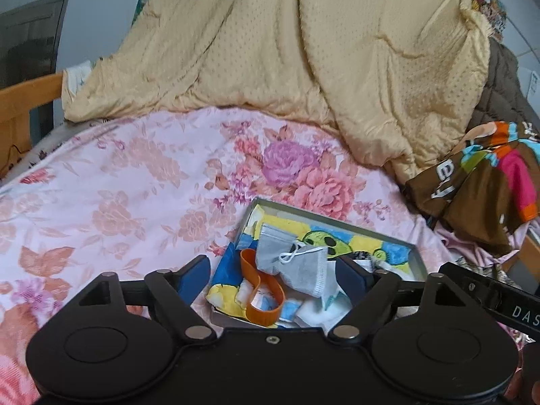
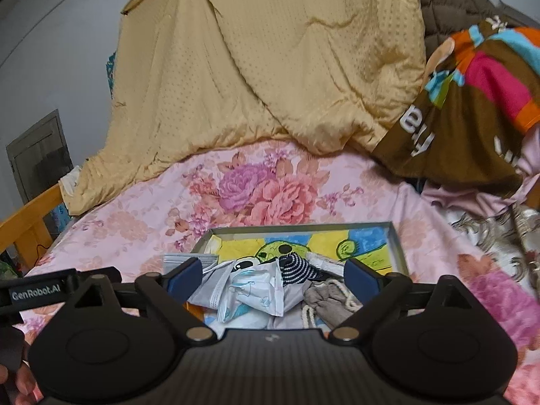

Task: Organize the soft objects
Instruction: 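Open both grippers over the tray to drop the masks, then withdraw both grippers up and away from the tray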

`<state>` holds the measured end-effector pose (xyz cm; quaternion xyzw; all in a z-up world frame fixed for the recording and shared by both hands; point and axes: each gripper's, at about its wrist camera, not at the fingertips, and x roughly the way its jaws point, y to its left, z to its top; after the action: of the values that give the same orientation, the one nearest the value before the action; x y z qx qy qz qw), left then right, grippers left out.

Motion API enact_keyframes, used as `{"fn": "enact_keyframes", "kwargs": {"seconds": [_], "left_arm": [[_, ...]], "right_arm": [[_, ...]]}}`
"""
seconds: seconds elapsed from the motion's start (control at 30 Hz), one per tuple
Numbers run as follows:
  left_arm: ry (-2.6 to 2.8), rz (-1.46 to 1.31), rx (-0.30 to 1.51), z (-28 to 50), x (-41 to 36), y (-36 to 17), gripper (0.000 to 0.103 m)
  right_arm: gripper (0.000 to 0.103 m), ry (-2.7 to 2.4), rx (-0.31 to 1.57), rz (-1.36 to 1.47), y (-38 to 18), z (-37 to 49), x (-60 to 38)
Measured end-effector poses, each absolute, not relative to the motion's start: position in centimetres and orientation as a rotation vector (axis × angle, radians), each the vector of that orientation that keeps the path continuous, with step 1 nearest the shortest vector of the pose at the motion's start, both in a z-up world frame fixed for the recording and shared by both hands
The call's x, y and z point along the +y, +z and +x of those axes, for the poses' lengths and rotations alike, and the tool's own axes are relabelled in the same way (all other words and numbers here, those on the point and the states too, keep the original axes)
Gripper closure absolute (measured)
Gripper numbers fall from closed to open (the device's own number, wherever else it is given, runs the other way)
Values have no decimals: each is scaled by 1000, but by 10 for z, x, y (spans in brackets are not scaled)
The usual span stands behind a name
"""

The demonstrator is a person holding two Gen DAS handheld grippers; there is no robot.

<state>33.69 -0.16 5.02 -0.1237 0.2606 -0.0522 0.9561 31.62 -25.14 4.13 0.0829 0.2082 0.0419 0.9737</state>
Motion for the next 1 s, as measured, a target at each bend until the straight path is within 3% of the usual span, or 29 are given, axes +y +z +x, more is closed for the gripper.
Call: {"fn": "enact_keyframes", "kwargs": {"seconds": [0.37, 1.0], "left_arm": [[-164, -250, 480, 267, -14, 63, 11], [-215, -185, 436, 138, -19, 52, 1]], "right_arm": [[1, 50, 380, 155, 54, 239, -263], [0, 32, 389, 171, 31, 109, -258]]}}
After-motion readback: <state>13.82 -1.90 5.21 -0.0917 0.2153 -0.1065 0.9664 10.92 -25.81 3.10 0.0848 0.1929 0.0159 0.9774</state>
